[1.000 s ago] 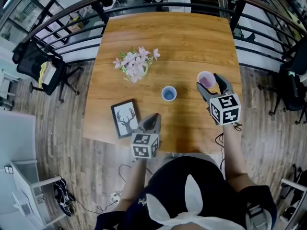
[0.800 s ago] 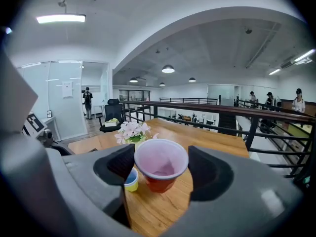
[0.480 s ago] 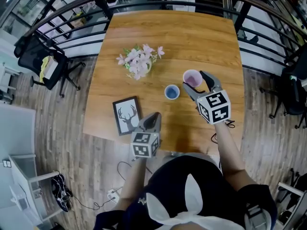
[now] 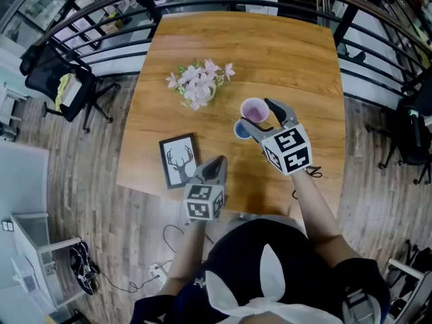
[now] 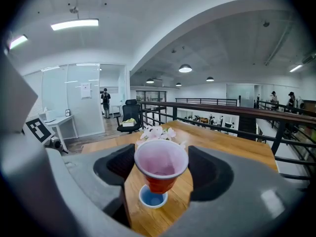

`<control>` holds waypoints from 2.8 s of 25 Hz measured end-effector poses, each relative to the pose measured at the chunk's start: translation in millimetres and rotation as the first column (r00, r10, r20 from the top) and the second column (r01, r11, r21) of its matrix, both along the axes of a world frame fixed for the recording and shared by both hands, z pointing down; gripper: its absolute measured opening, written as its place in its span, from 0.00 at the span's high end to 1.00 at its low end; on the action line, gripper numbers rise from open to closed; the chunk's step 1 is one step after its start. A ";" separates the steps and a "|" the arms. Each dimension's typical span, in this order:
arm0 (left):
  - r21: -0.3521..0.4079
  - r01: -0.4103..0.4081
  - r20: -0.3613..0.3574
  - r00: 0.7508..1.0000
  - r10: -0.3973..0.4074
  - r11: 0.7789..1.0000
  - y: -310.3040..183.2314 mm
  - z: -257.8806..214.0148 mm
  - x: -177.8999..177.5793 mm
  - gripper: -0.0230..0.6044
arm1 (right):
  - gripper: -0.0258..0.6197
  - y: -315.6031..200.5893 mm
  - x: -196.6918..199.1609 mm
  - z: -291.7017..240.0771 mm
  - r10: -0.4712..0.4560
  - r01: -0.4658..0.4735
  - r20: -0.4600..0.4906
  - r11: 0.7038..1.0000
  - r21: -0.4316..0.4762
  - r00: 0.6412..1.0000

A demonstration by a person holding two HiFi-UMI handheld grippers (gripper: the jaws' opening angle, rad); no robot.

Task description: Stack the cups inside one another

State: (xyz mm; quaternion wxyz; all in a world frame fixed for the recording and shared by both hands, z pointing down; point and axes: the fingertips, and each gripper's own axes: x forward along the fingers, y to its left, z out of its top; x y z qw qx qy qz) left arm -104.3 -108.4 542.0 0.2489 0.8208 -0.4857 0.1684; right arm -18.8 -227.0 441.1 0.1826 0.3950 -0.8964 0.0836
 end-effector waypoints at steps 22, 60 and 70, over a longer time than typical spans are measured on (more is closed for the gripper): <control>-0.027 0.021 -0.012 1.000 -0.021 0.999 -2.6 14.9 -17.4 0.92 | 0.44 -2.5 -22.9 32.5 -0.028 0.027 -0.017 0.998 -0.054 0.999; -0.095 0.037 -0.048 0.998 -0.042 0.995 -10.3 39.1 -20.5 0.92 | 0.42 -3.4 -29.8 125.2 -0.075 0.057 -0.068 0.969 -0.242 0.995; -0.070 0.033 -0.049 0.998 -0.037 0.997 -11.9 26.5 -15.5 0.92 | 0.41 1.9 -21.6 115.3 -0.062 0.048 -0.058 0.974 -0.223 0.996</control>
